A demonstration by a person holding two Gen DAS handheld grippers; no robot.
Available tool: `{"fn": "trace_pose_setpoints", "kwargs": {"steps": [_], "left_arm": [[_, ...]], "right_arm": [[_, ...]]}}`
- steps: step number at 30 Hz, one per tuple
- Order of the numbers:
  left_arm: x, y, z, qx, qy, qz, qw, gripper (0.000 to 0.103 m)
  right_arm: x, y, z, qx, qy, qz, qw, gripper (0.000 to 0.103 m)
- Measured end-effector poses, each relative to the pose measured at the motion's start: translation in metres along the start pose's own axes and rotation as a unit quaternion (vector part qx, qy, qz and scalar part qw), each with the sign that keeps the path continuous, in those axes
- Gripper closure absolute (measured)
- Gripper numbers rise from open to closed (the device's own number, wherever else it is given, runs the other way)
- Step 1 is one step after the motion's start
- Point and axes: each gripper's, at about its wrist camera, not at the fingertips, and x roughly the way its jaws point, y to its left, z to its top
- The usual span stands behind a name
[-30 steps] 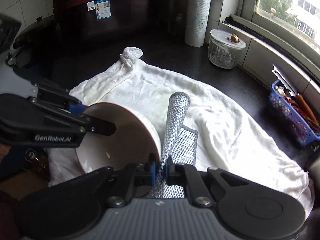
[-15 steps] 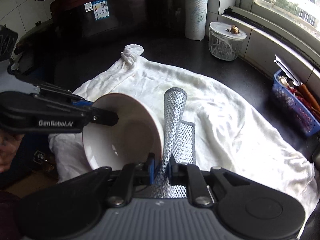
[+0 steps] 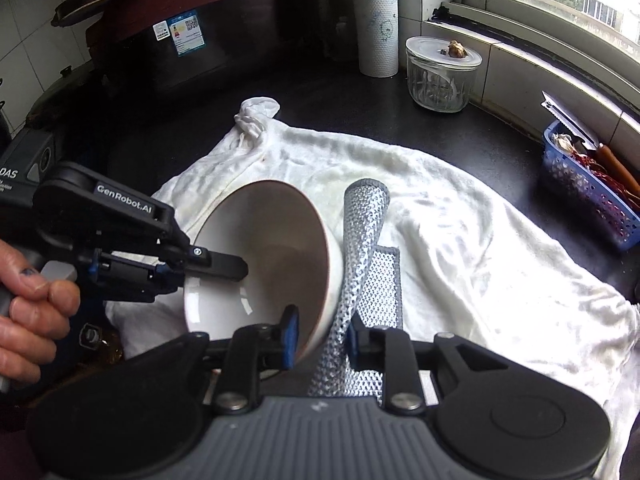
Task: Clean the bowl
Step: 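Scrub the bowl's outer wall with the mesh pad while the left gripper holds the rim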
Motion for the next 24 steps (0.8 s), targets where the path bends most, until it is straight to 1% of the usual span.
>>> {"fn": "trace_pose_setpoints", "kwargs": {"steps": [1, 3, 4, 5, 6, 7, 8, 9, 10, 11, 12, 13, 14, 15, 16, 17, 18, 21, 22, 23, 24], "left_arm": [[0.000, -0.004, 0.000, 0.020, 0.003, 0.006, 0.9998, 0.089], [0.001, -0.016, -0.001, 0.075, 0.009, 0.025, 0.9968, 0.089], [0.001, -0.026, -0.005, 0.126, 0.008, 0.045, 0.9911, 0.089], [0.002, -0.041, -0.009, 0.195, 0.005, 0.072, 0.9781, 0.089], [0.002, -0.054, -0.017, 0.263, 0.000, 0.096, 0.9600, 0.089], [0.002, -0.066, -0.026, 0.329, -0.006, 0.116, 0.9371, 0.089], [0.003, -0.078, -0.035, 0.394, -0.012, 0.136, 0.9091, 0.089], [0.003, -0.087, -0.044, 0.444, -0.018, 0.150, 0.8830, 0.089], [0.003, -0.095, -0.056, 0.499, -0.027, 0.164, 0.8506, 0.089], [0.003, -0.102, -0.068, 0.553, -0.037, 0.179, 0.8132, 0.089], [0.003, -0.106, -0.076, 0.585, -0.044, 0.189, 0.7872, 0.090], [0.004, -0.109, -0.083, 0.611, -0.047, 0.194, 0.7657, 0.092], [0.004, -0.112, -0.088, 0.627, -0.047, 0.196, 0.7522, 0.095], [0.004, -0.114, -0.090, 0.630, -0.047, 0.196, 0.7500, 0.096], [0.004, -0.115, -0.090, 0.628, -0.048, 0.195, 0.7521, 0.097], [0.004, -0.115, -0.088, 0.621, -0.050, 0.192, 0.7585, 0.097], [0.003, -0.115, -0.085, 0.611, -0.051, 0.189, 0.7672, 0.097], [0.001, -0.112, -0.075, 0.564, -0.057, 0.175, 0.8047, 0.095], [-0.001, -0.109, -0.069, 0.534, -0.058, 0.166, 0.8268, 0.094], [-0.003, -0.104, -0.061, 0.498, -0.058, 0.156, 0.8513, 0.093], [-0.004, -0.100, -0.055, 0.472, -0.057, 0.149, 0.8672, 0.093]], "right_arm": [[0.001, 0.000, 0.000, -0.003, -0.001, -0.003, 1.000, 0.079], [0.001, 0.003, -0.002, -0.016, -0.003, -0.013, 1.000, 0.081], [0.002, 0.004, -0.003, -0.022, -0.004, -0.019, 1.000, 0.082], [0.002, 0.005, -0.003, -0.031, -0.005, -0.023, 0.999, 0.085], [0.001, 0.006, -0.004, -0.039, -0.006, -0.026, 0.999, 0.088], [0.001, 0.008, -0.004, -0.048, -0.007, -0.030, 0.998, 0.090], [0.001, 0.009, -0.005, -0.057, -0.008, -0.033, 0.998, 0.091], [0.000, 0.010, -0.006, -0.066, -0.009, -0.037, 0.997, 0.093], [0.000, 0.012, -0.006, -0.073, -0.010, -0.040, 0.997, 0.093], [0.000, 0.014, -0.006, -0.082, -0.012, -0.043, 0.996, 0.094], [-0.001, 0.016, -0.006, -0.094, -0.014, -0.047, 0.994, 0.095], [-0.002, 0.018, -0.006, -0.106, -0.017, -0.053, 0.993, 0.095], [-0.003, 0.020, -0.005, -0.119, -0.020, -0.061, 0.991, 0.095], [-0.004, 0.023, -0.005, -0.132, -0.023, -0.069, 0.989, 0.095], [-0.005, 0.025, -0.005, -0.144, -0.026, -0.076, 0.986, 0.095], [-0.005, 0.026, -0.005, -0.153, -0.028, -0.080, 0.984, 0.095], [-0.006, 0.027, -0.005, -0.160, -0.029, -0.083, 0.983, 0.095], [-0.007, 0.027, -0.005, -0.159, -0.031, -0.083, 0.983, 0.095], [-0.007, 0.026, -0.005, -0.155, -0.031, -0.081, 0.984, 0.095], [-0.008, 0.024, -0.005, -0.144, -0.031, -0.077, 0.986, 0.094], [-0.008, 0.022, -0.004, -0.129, -0.028, -0.070, 0.989, 0.094]]}}
